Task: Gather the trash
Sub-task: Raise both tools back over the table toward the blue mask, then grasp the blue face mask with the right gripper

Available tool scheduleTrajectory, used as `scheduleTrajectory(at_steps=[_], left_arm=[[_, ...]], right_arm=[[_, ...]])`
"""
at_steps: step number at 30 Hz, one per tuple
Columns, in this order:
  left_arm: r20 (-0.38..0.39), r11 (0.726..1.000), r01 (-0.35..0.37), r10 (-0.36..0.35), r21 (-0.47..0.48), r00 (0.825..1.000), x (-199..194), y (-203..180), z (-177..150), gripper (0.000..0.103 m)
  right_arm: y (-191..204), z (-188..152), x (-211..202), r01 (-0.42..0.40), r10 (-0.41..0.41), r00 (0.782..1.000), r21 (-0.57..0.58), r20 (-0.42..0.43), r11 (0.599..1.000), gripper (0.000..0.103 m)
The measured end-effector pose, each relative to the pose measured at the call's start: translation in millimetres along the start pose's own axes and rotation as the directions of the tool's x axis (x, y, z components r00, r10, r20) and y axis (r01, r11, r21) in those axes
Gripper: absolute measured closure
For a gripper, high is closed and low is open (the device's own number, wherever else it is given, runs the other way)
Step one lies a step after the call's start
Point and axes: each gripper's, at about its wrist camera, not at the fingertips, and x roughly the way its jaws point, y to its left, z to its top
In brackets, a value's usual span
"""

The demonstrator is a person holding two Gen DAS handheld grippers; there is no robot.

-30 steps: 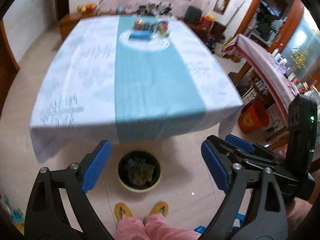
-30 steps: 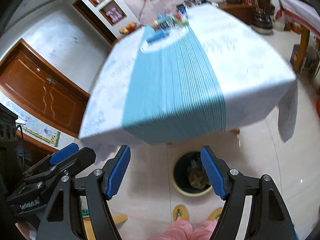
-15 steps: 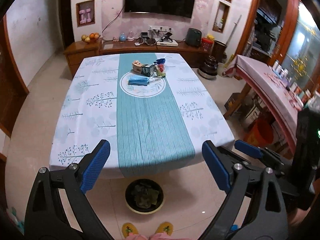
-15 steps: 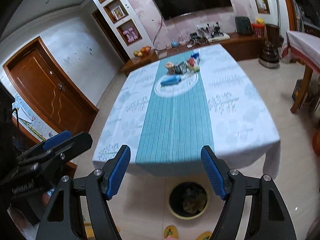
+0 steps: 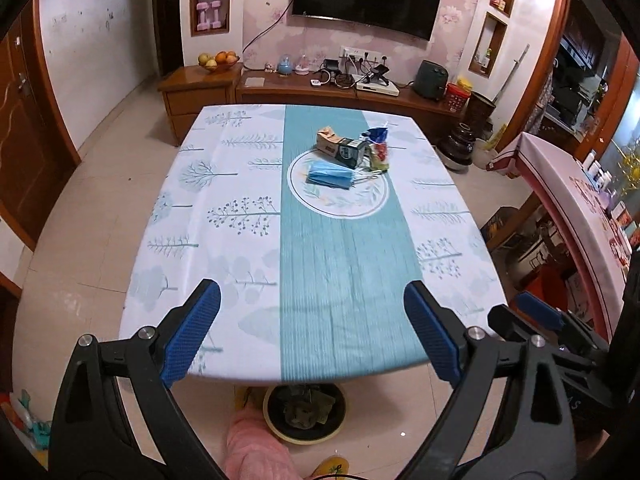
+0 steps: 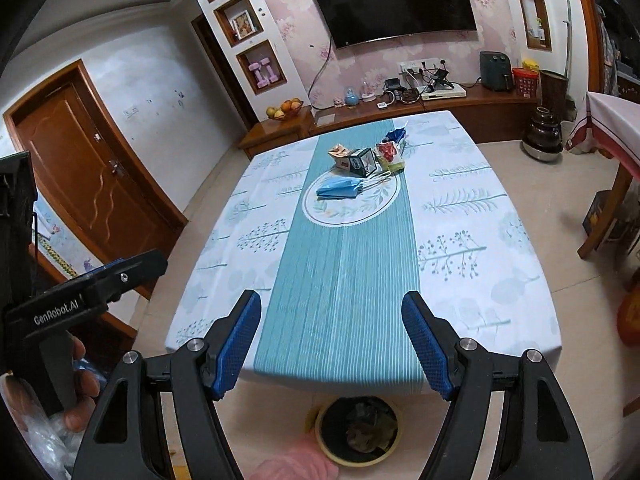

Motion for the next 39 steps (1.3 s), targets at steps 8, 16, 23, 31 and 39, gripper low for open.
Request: scheduleTrajectory(at_steps=[8, 16, 23, 31, 39], left_arm=[[-0.090, 0.995, 0.059, -0.052, 0.080, 0.995, 96, 33, 76, 0.012], [-0.127, 0.974, 0.109, -0.085, 0.198, 0.988, 189, 47, 159, 0.012], [-0.137, 0.948, 0.127, -0.090, 0.291, 0.986, 269, 51, 206, 0.012], [-0.158, 0.939, 0.134, -0.086, 0.318, 0.984, 322, 64, 220, 0.012], [-0.165, 0.942, 0.150, -0.104, 0.300, 0.981, 343, 77, 229, 0.012]], right_arm=[[1, 52, 85, 0.087, -0.086, 0.996, 0.097, -0.017, 0.991, 0.029], [1, 110, 197, 0.155, -0.144, 0.987, 0.215, -0.065, 0.964, 0.029], [-9, 135, 299, 0.169, -0.125, 0.982, 0.364, -0.140, 0.916, 0.029], [-9, 139, 378, 0.171, -0.096, 0.979, 0.458, -0.183, 0.872, 0.029], [-14, 147, 430, 0.203, -0.103, 0.973, 0.547, -0.207, 0.812, 0.030]])
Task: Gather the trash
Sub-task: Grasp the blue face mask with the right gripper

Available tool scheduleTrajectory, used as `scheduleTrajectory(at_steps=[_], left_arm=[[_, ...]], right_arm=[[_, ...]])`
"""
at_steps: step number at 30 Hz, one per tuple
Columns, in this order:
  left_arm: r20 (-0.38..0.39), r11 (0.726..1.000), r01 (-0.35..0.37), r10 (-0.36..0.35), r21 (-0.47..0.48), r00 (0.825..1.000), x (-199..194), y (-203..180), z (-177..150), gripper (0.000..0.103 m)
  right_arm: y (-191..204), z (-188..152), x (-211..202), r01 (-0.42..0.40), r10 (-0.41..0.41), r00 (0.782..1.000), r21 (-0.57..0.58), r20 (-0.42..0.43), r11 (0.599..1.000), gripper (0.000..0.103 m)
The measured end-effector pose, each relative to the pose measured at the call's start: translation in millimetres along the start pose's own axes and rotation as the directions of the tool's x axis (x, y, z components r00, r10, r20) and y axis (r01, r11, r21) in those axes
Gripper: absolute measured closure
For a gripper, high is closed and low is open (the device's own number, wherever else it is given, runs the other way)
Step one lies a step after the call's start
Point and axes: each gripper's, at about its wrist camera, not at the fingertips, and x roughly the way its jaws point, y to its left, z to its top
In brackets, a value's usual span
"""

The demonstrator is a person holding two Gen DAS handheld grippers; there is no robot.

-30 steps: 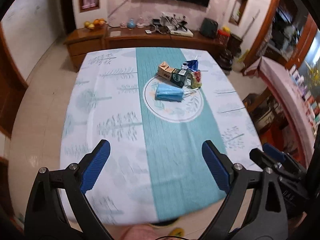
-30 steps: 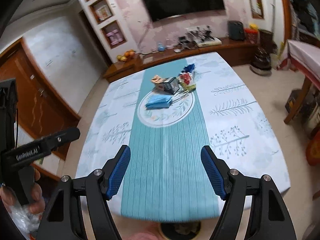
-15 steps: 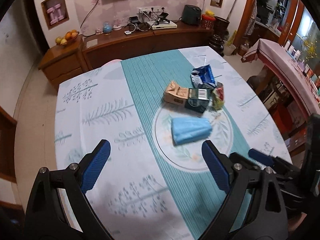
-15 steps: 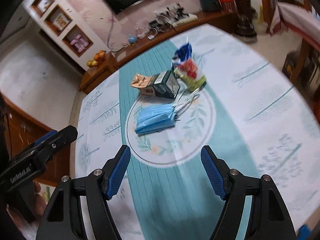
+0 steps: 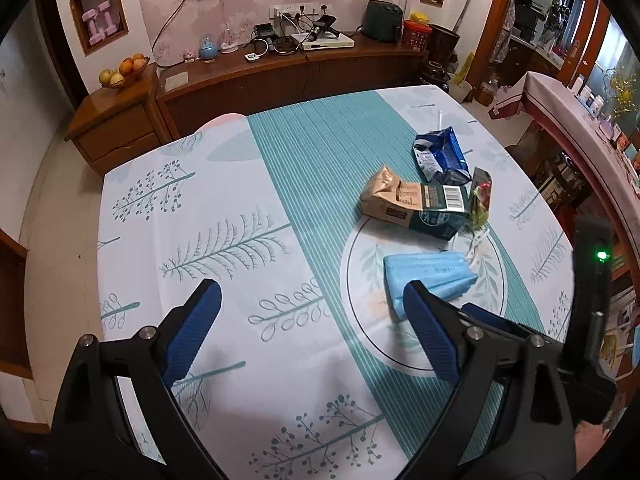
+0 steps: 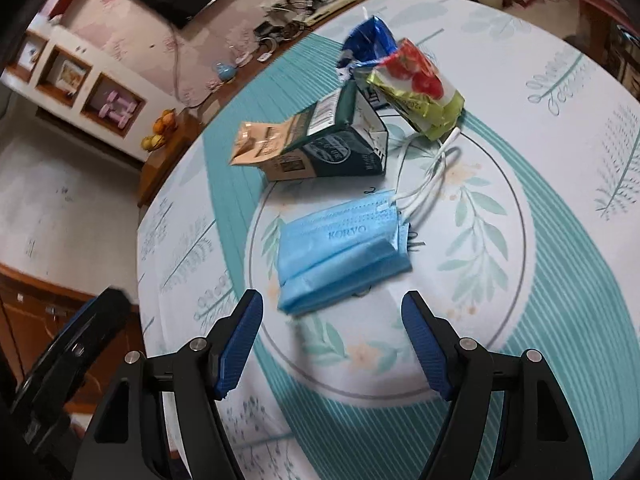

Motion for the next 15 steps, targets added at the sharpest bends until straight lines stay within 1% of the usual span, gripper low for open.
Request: scheduleTrajectory(at_steps=[1, 3, 4, 6, 8, 9, 10, 11, 13, 15], left_arm=[[0.001, 1.000, 0.002, -0.002, 0.000, 1.000, -1, 0, 0, 0.012], [0.003, 1.000, 0.012, -0.012, 0.006, 1.000, 1, 1, 3, 0.012], [0.004, 1.000, 0.015, -0.015, 0.011, 1.000, 2, 1, 5, 0.012], [0.008, 1.000, 0.019, -0.019, 0.020, 1.000, 1, -1, 7, 0.012], [0.009, 0.999, 0.028, -0.028, 0.032, 1.000, 2, -4, 10, 0.012], [0.009, 0.999, 0.035, -0.036, 0.040, 0.999, 3, -7, 13, 0.012], [0.009, 0.998, 0.044, -0.044, 0.049, 0.999, 4, -9, 14, 0.012], [0.010, 0.997, 0.048, -0.049, 0.054, 0.999, 3, -11, 15, 0.012], [0.009, 0.996, 0.066, -0.067, 0.066, 0.998, 3, -18, 19, 0.012], [0.008, 0.993, 0.090, -0.091, 0.074, 0.996, 5, -28, 23, 0.012]], right_arm=[[2, 3, 3, 0.007, -0.007, 1.000, 0.011, 0.019, 1.000, 0.031], [6, 7, 10, 0.019, -0.020, 0.999, 0.028, 0.028, 0.999, 0.034], [8, 10, 14, 0.033, -0.035, 0.999, 0.038, 0.033, 0.999, 0.037], [11, 15, 18, 0.061, -0.063, 0.997, 0.040, 0.039, 0.997, 0.048], [11, 19, 24, 0.083, -0.085, 0.996, 0.048, 0.040, 0.995, 0.070], [10, 21, 26, 0.082, -0.084, 0.996, 0.061, 0.039, 0.995, 0.074], [7, 23, 28, 0.076, -0.078, 0.996, 0.072, 0.036, 0.995, 0.081], [5, 24, 29, 0.068, -0.071, 0.997, 0.079, 0.033, 0.995, 0.086], [1, 26, 29, 0.060, -0.063, 0.998, 0.085, 0.030, 0.995, 0.092], [-3, 26, 25, 0.059, -0.062, 0.998, 0.085, 0.031, 0.995, 0.094]])
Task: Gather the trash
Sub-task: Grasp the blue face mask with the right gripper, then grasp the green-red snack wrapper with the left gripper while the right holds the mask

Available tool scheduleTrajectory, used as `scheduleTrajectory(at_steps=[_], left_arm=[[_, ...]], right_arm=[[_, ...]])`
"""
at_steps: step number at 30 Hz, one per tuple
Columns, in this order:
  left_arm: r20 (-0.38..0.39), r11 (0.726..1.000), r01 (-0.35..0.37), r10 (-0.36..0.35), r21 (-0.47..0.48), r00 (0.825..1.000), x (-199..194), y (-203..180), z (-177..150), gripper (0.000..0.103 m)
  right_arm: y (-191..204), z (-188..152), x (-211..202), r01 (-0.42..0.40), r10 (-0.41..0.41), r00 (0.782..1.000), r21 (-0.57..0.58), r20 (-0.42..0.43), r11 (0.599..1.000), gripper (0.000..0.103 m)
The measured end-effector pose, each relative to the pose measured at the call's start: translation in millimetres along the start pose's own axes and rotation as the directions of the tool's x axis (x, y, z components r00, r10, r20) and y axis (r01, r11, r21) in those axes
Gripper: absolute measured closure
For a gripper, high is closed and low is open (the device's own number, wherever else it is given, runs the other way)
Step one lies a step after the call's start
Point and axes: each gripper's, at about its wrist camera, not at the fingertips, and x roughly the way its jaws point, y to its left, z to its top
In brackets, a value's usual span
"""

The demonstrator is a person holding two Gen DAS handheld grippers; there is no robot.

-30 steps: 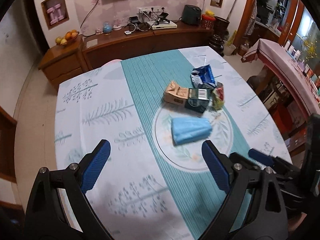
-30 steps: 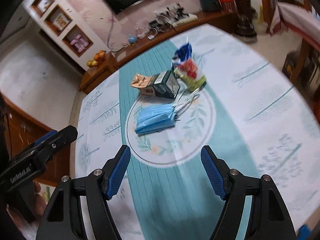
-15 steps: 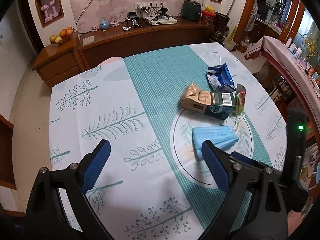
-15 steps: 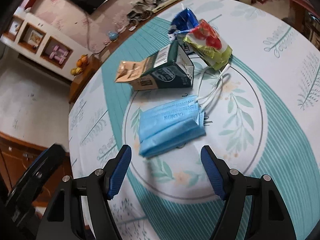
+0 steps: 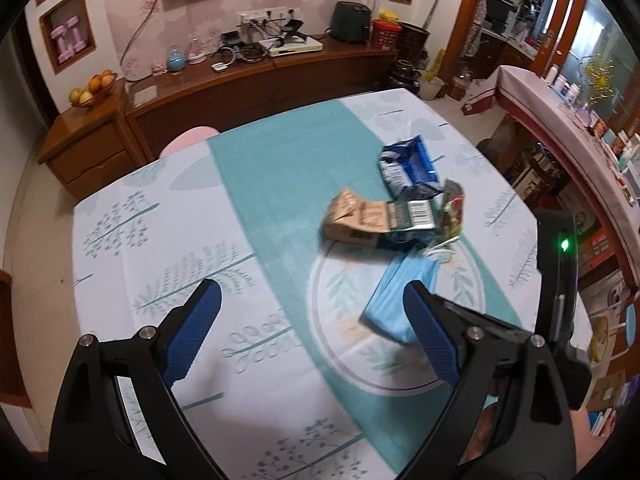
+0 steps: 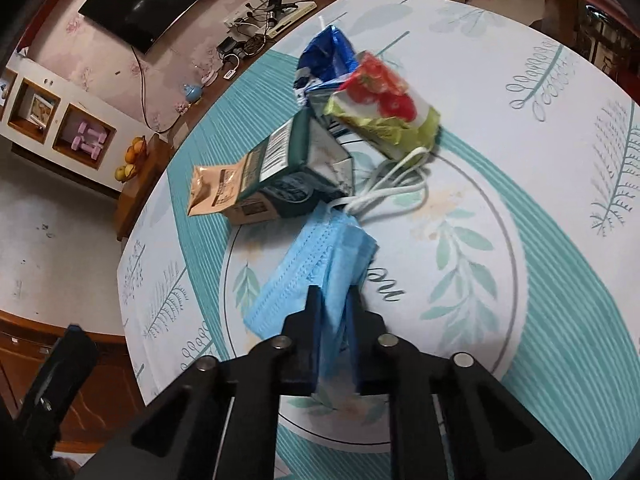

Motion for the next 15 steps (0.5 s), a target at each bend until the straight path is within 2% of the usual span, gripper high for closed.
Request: scheduleTrajectory(at_steps=[8, 15], left_arm=[[-0.029, 0.993, 0.102, -0.100, 0.066, 0.995, 18, -55, 27, 0.012], [-0.053, 0.979, 0.162, -0.156, 0.125, 0.986, 47, -110, 55, 0.012]], right_arm=[[-41, 2, -24, 0.033, -0.033, 0.999, 0.040, 0.013, 0.999, 0.095], [-87, 12, -52, 0.077, -0.081, 0.995, 0.071, 0.060, 0.995, 0.096]])
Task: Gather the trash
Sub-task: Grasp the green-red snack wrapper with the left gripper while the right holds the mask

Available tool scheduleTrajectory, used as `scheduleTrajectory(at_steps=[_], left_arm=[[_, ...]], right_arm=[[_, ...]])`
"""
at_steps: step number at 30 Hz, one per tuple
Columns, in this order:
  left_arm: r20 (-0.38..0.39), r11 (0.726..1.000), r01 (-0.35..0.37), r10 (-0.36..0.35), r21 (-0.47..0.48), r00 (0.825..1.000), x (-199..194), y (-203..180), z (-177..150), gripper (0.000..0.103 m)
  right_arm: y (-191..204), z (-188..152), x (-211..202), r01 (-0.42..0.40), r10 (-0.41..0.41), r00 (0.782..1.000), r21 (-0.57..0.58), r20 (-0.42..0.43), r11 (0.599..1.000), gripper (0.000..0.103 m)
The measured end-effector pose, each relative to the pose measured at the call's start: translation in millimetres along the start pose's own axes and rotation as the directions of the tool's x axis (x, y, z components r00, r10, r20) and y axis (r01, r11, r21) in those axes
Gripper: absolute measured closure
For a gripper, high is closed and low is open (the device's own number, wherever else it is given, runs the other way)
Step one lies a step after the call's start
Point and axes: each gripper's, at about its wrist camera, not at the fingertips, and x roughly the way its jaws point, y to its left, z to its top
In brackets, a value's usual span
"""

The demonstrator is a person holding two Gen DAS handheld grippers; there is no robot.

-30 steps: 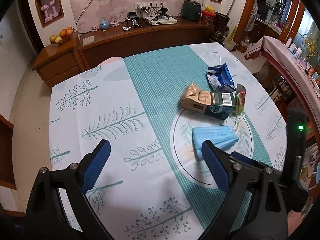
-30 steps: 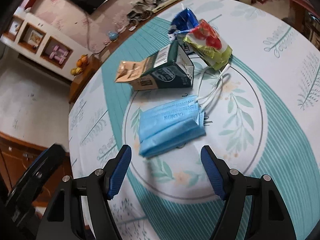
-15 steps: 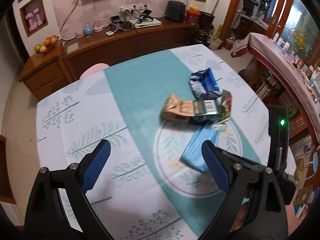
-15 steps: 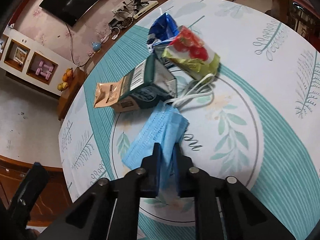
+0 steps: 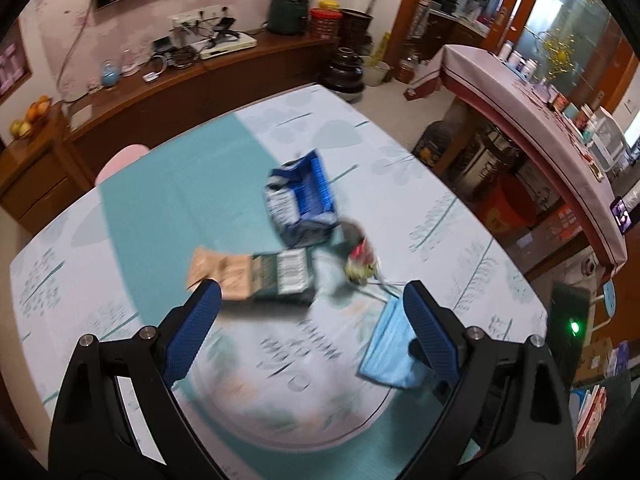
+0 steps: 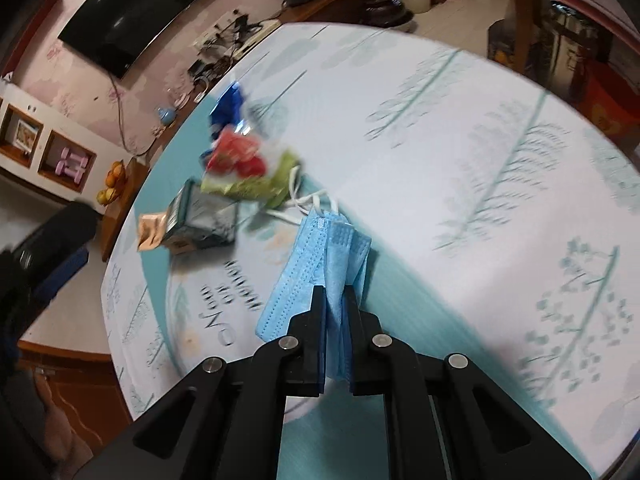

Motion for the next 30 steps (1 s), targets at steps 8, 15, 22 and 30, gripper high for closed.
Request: scheduleTrajectory(at_steps=[8, 15, 22, 30], left_arm=[[-0.077, 0.997, 0.055, -0.052, 0.049, 0.996, 54, -35, 29, 0.029], [-0.159, 0.992, 0.129, -0.126, 0.005, 0.979, 87, -45, 29, 0.030], [-0.221, 0.991, 0.114, -0.098, 0.063, 0.970, 116, -68, 18, 0.030], [-0.260, 0.994, 0.032, -0.004, 0.105, 0.965, 151, -84, 12, 0.060]], right_arm=[[-36, 29, -15, 0.045, -0.044, 0.997, -0.015, 0.059, 0.999, 0.096], [-62, 53, -18, 0.055, -0.053, 0.997, -0.022, 0.063, 0.998, 0.096], [-78, 55, -18, 0.041, -0.040, 0.998, -0.018, 0.058, 0.999, 0.096], [-77, 50, -19, 0.040, -0.037, 0.998, -0.060, 0.057, 0.997, 0.096]])
